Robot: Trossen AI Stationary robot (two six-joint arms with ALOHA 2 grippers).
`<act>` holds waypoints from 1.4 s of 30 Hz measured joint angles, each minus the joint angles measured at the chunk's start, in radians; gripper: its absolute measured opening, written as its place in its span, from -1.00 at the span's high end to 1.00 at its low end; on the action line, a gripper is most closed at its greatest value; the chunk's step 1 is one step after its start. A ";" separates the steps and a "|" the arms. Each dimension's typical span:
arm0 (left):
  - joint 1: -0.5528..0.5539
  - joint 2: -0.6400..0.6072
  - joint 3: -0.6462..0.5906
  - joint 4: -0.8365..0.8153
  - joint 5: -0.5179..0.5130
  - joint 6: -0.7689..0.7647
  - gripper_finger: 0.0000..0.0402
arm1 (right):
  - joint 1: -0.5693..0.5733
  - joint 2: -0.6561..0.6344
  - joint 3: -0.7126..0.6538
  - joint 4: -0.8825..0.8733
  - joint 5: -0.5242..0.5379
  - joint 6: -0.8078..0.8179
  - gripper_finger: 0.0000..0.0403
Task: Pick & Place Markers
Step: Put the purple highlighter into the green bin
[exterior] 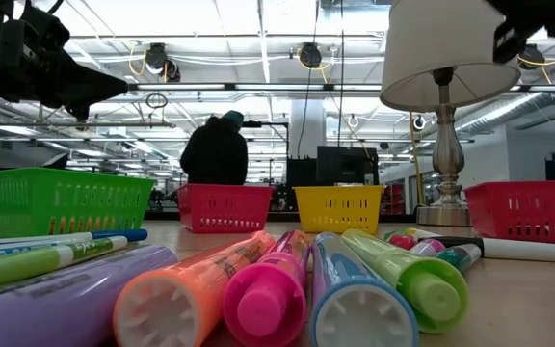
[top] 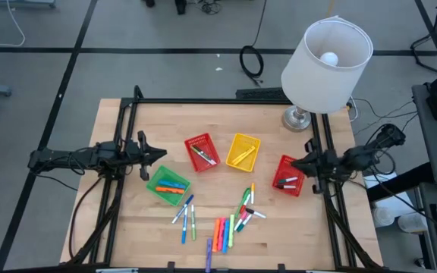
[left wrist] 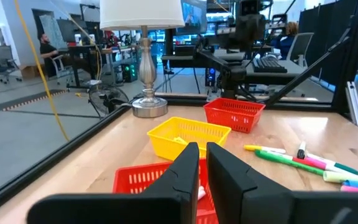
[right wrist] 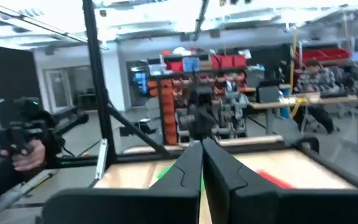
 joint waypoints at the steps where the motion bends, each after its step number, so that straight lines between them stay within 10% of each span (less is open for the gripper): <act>1: 0.000 0.000 0.000 0.004 -0.003 0.001 0.82 | -0.011 -0.001 -0.029 0.017 0.000 0.012 1.00; 12: 0.000 0.000 0.000 0.029 -0.024 0.001 0.82 | -0.052 0.030 -0.228 0.337 -0.081 -0.073 1.00; 42: 0.000 0.000 0.000 0.044 -0.024 0.003 0.82 | -0.052 0.175 -0.231 0.387 -0.076 -0.102 1.00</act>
